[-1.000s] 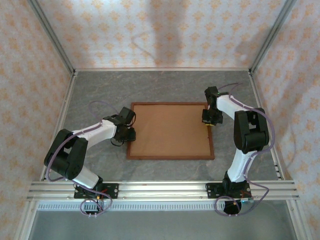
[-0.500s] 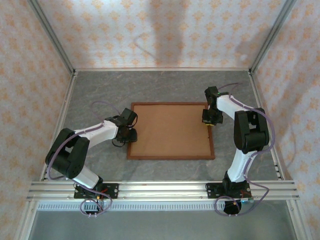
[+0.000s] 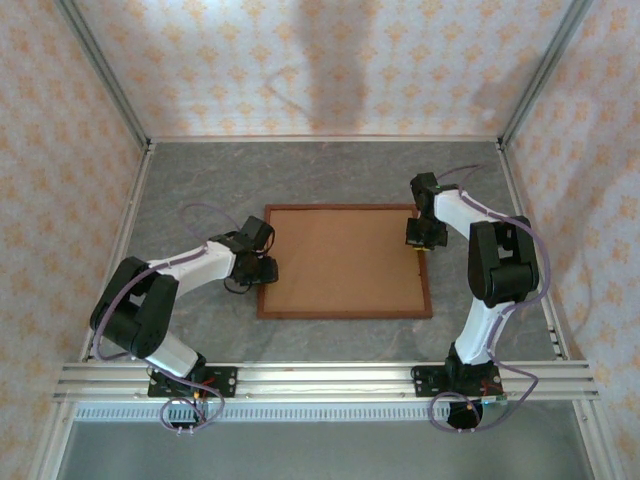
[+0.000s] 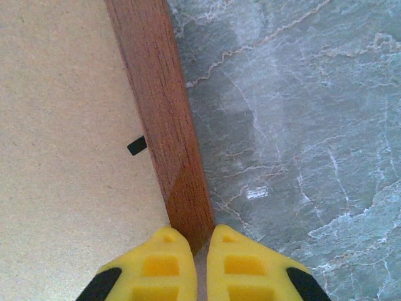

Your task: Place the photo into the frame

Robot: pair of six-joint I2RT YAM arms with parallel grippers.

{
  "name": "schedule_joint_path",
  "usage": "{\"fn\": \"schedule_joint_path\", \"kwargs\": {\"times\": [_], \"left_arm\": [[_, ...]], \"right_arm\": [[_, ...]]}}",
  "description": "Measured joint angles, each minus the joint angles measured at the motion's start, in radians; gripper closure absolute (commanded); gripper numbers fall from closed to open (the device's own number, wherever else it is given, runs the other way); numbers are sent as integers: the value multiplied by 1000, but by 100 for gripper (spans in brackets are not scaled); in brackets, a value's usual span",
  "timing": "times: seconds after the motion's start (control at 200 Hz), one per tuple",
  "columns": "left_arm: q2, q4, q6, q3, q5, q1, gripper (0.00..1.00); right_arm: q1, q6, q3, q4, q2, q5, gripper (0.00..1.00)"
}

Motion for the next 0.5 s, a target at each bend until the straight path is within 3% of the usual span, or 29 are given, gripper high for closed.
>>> {"fn": "schedule_joint_path", "kwargs": {"times": [0.335,0.5], "left_arm": [[-147,1,11,-7,23,72,38],[-89,24,11,-6,28,100,36]], "right_arm": [[0,0,0,-1,-2,-8,93],[0,1,0,-1,-2,-10,92]]}}
